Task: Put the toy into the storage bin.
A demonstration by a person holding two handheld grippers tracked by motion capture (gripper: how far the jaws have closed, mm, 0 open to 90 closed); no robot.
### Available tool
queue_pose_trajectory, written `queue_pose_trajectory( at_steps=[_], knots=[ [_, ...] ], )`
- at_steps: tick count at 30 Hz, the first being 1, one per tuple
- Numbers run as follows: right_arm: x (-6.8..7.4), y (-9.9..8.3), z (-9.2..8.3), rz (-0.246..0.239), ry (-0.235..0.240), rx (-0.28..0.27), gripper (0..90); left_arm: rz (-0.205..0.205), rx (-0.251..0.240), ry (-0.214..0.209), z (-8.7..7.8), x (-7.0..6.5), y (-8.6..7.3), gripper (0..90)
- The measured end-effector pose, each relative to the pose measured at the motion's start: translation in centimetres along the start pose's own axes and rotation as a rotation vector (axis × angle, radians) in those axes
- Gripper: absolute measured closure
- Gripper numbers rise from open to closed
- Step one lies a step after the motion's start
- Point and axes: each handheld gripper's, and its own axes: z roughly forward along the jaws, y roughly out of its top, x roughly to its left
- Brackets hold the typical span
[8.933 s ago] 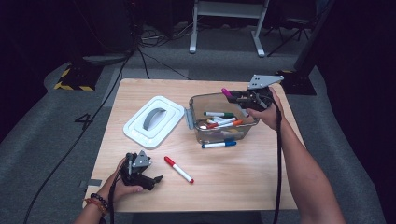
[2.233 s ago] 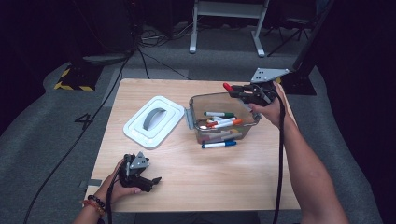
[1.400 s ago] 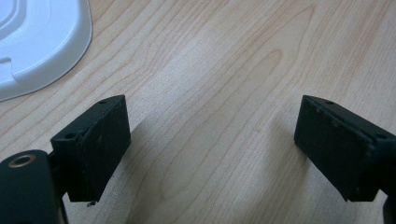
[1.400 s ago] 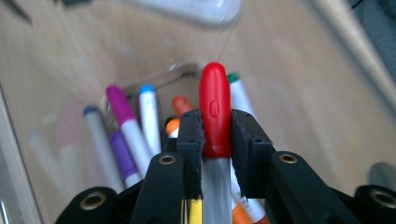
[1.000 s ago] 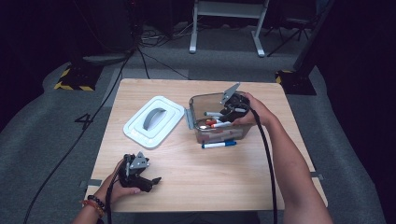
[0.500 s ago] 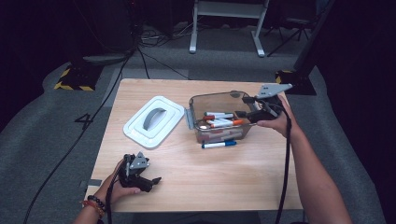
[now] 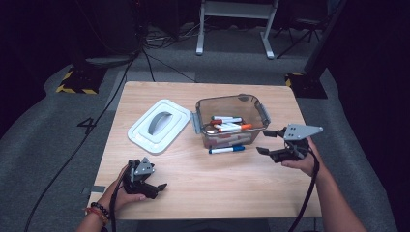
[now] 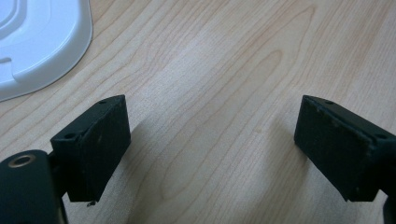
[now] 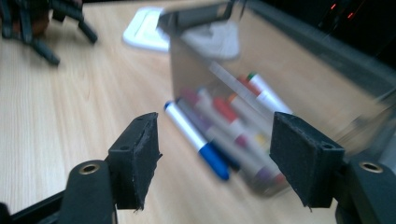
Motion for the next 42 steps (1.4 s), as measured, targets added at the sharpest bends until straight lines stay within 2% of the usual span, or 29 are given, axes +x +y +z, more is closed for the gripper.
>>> queue_pose_trajectory(
  at_steps=[3,10,13,16,23,26,32,37,41,42],
  knots=[
    [0.5,-1.5,1.4,0.007,0.012,0.040,34.0,0.002,0.000,0.000,0.0,0.0,0.0,11.1],
    [0.1,-4.7,6.2,0.076,0.048,0.131,34.2,0.003,0.000,0.000,0.0,0.0,0.0,11.0],
    [0.4,-5.6,8.0,0.051,0.033,0.193,33.4,0.003,0.000,0.000,0.0,0.0,0.0,11.0],
    [0.2,-6.0,9.0,0.072,0.033,0.198,32.3,0.003,-0.001,0.001,0.0,0.0,0.0,11.0],
    [-0.3,-6.3,10.4,0.071,0.003,0.203,32.9,0.003,-0.001,-0.001,0.0,0.0,0.0,11.0],
    [-0.3,-6.4,10.9,0.060,0.013,0.216,33.1,0.003,-0.001,-0.001,0.0,0.0,0.0,11.1],
    [-0.1,-6.2,11.3,0.058,0.030,0.207,32.3,0.003,-0.001,-0.001,0.0,0.0,0.0,11.0],
    [0.7,-5.7,11.4,0.050,0.106,0.190,36.4,0.003,-0.001,-0.001,0.0,0.0,0.0,11.0],
    [1.6,-5.1,11.8,0.035,0.168,0.196,39.6,0.003,-0.001,-0.001,0.0,0.0,0.0,11.1],
    [1.9,-4.8,12.0,0.018,0.185,0.206,40.5,0.003,-0.001,-0.002,0.0,0.0,0.0,11.1]
  ],
)
